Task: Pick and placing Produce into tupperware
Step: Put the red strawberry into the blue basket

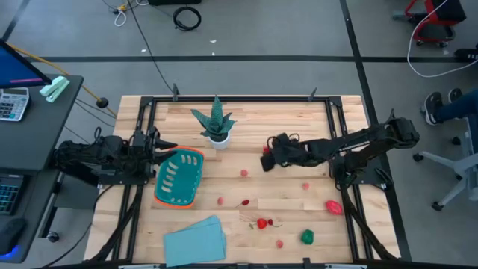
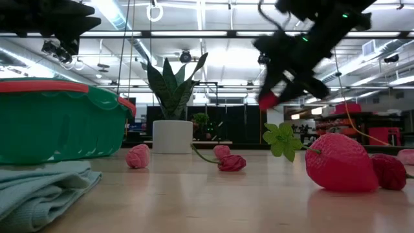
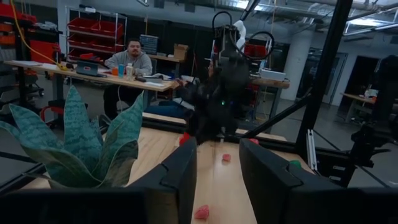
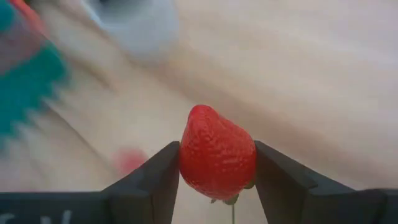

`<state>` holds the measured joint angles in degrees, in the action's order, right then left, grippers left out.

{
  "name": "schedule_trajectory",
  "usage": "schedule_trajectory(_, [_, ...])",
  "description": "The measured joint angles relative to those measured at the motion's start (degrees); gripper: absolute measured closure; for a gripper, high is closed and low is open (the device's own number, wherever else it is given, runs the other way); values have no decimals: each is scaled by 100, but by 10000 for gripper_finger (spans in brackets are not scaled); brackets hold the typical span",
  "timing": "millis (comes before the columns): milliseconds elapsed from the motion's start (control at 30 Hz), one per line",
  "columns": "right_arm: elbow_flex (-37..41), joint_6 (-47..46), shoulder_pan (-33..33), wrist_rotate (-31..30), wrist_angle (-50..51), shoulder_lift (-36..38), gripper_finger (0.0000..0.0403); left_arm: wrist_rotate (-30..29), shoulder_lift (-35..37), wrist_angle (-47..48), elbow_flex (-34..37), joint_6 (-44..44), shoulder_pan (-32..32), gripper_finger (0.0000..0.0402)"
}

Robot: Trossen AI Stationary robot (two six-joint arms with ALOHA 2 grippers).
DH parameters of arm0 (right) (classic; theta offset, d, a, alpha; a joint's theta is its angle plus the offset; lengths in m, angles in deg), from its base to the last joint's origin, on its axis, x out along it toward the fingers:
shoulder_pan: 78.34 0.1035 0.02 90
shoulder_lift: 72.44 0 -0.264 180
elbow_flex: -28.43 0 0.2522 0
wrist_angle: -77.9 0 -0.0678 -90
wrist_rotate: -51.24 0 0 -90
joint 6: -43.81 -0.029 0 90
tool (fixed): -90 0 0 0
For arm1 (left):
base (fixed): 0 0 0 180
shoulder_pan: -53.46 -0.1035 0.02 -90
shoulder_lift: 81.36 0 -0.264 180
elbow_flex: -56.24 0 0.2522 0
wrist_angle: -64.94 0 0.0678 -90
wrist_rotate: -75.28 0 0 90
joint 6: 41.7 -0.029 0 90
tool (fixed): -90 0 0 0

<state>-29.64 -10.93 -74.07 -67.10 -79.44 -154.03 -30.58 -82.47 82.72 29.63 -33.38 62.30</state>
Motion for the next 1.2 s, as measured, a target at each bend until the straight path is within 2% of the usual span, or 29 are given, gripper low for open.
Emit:
schedule_trajectory(100, [-2, 881, 0, -280, -1689, -273, 215, 1, -2, -35, 0, 0, 0, 277])
schedule_trajectory(233, [-16, 1722, 2, -150, -3840, -907, 215, -4, -2, -119, 0, -7, 0, 270])
schedule_trajectory(333, [-312, 1919, 2, 215, -4444, -1525, 215, -94, 0, -167, 0, -15, 0, 262])
schedule_trajectory(467, [-1257, 2247, 1, 664, -4429, -2412, 215, -251, -2, -268, 0, -15, 0, 254])
schedule_trajectory(633, [-2884, 2790, 2, 1452, -4098, -3461, 213, -274, 0, -366, 0, -137, 0, 255])
schedule_trajectory(767, [-4091, 2945, 21, 1643, -3157, -4073, 213, -472, 0, -369, 0, -301, 0, 261])
schedule_trajectory(900, [-4967, 3148, 39, 1667, -2180, -4550, 213, -676, -2, -401, 0, -325, -1, 260])
schedule_trajectory(1033, [-5689, 3460, 35, 1905, -1593, -4946, 213, -1102, -7, -568, -118, -825, 0, 252])
schedule_trajectory(1200, [-6444, 3709, -30, 2479, -1076, -5249, 212, -1888, 2, -655, -749, -1668, -2, 244])
